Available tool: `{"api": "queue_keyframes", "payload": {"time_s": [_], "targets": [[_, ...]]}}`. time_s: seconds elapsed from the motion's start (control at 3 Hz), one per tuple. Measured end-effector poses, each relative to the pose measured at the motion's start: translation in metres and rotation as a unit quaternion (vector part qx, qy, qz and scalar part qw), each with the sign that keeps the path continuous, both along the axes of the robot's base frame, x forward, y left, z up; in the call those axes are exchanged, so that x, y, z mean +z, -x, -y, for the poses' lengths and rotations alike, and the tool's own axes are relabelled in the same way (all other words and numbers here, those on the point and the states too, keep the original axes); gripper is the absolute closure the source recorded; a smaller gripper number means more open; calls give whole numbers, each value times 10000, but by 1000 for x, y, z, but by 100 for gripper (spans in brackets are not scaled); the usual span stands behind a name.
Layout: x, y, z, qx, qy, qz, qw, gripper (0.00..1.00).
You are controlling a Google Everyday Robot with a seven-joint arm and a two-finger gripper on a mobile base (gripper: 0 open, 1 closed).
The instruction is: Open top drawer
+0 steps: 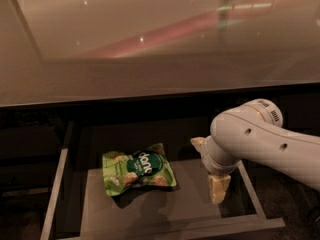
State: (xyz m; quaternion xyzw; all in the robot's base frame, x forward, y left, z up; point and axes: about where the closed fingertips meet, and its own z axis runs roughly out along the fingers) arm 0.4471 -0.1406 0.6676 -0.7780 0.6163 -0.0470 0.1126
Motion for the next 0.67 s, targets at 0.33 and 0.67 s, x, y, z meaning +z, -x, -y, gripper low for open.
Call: {"api": "queue_keyframes", "payload": {"time_s": [0.33,0.67], "targets": [[-5,-6,4,-69,-613,-140,9980,0],[-3,0,1,187,-1311,-355,9906,0]]}}
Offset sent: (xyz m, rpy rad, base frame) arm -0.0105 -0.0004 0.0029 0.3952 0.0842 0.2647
